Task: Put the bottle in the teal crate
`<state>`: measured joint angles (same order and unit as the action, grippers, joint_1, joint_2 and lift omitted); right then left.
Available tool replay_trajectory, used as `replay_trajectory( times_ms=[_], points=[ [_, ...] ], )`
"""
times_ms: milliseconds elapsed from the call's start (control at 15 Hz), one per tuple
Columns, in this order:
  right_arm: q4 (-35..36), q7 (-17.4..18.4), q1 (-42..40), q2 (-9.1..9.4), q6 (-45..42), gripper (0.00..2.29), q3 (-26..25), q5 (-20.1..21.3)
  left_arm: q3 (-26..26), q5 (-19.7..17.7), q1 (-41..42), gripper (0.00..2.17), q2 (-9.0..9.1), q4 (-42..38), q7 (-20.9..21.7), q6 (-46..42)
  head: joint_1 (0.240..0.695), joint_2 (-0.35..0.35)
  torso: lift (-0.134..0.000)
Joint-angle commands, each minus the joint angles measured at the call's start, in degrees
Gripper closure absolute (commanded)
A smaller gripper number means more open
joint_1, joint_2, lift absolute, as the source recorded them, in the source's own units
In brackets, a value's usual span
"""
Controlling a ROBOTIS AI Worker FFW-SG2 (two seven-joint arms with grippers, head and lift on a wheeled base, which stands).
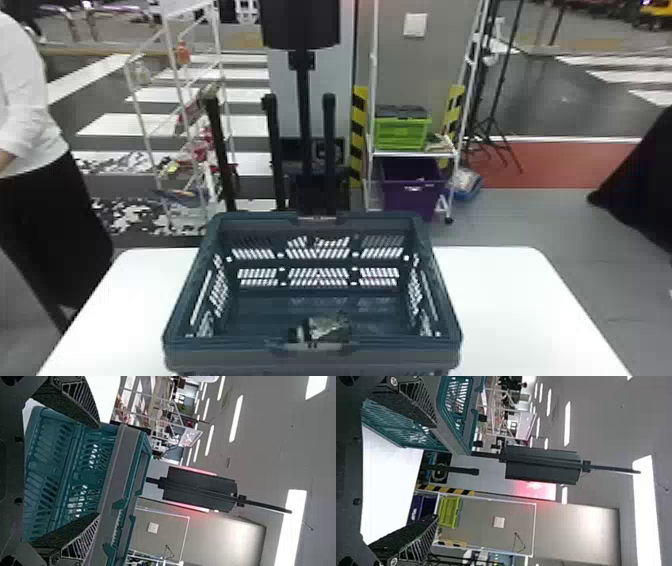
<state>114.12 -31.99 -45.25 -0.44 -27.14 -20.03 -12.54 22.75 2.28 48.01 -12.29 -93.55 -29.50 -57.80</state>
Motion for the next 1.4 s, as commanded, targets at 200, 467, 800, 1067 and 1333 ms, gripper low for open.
replay_trajectory(
  times_ms=[200,467,800,1067,1333],
  points=[
    [-0.30,12.92,-4.49,0.49,-0.32,0.06,13.00,5.77,-0.07,-0.09,-0.38,0.10,-0.10,-0.49,-0.03,0.99,0.499,0.000,0.000],
    [-0.92,17.84,-4.49,0.49,0.20,0.06,16.08,7.53,0.10,-0.18,-0.55,0.10,-0.10,-0.49,-0.12,2.04,0.499,0.000,0.000],
    [-0.83,18.19,-4.40,0.49,3.89,0.07,16.16,6.13,-0.07,-0.79,-0.99,0.10,-0.71,-0.67,-0.82,2.22,0.499,0.000,0.000],
    [-0.74,18.19,-4.93,0.49,3.89,0.08,15.64,5.51,-0.07,-0.88,-1.08,0.10,-0.80,-1.02,-0.73,2.75,0.499,0.000,0.000],
    [-0.92,18.19,-5.02,0.49,3.89,0.08,15.28,4.63,-0.07,-0.88,-1.08,0.10,-0.71,-0.93,-0.82,2.75,0.499,0.000,0.000]
  ],
)
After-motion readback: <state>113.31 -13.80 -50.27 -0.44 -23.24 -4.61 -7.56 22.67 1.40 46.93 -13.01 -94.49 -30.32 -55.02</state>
